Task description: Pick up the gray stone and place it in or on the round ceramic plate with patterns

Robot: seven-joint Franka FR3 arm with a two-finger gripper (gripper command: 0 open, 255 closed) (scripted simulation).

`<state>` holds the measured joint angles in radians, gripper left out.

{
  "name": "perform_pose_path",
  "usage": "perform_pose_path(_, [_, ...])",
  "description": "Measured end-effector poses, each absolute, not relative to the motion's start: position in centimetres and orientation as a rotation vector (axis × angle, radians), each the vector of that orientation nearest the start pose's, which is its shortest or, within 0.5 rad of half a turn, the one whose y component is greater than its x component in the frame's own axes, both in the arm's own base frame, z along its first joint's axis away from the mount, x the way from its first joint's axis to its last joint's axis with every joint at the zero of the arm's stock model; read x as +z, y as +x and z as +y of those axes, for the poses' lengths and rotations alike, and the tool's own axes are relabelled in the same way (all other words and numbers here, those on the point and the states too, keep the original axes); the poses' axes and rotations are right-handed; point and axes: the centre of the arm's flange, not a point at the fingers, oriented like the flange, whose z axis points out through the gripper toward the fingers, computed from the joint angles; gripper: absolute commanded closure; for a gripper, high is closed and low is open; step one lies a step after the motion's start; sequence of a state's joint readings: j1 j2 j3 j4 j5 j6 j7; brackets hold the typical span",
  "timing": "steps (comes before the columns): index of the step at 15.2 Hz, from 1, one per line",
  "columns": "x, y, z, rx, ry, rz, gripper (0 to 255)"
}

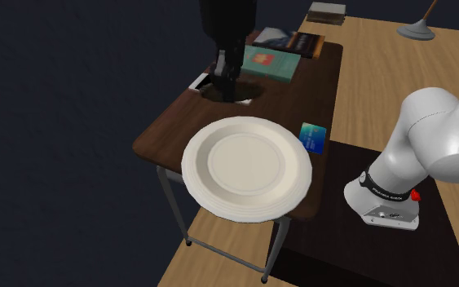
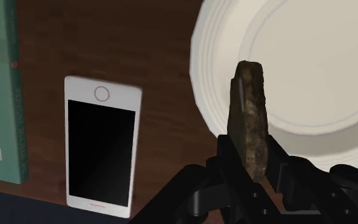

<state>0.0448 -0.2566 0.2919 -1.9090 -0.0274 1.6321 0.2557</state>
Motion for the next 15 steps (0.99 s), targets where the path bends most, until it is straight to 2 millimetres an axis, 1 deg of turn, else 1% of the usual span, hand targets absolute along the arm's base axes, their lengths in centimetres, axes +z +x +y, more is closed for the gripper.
perform_pose_path(1, [59.7, 43.7, 17.9, 0.002, -3.245, -0.118, 255])
perform_pose_path(2, [60.0, 43.2, 19.3, 0.001, -3.244, -0.119, 255])
perform_pose_path(4, [59.8, 41.6, 21.1, 0.001, -3.244, -0.118, 255])
perform_pose_path(6, [60.0, 39.8, 23.4, 0.002, -3.245, -0.118, 255])
perform_pose_path(7, [59.7, 39.4, 24.0, 0.001, -3.245, -0.118, 255])
perform_pose_path(10, [58.3, 39.1, 24.5, 0.002, -3.245, -0.117, 255])
perform_pose_path(15, [55.8, 39.1, 24.6, 0.002, -3.245, -0.116, 255])
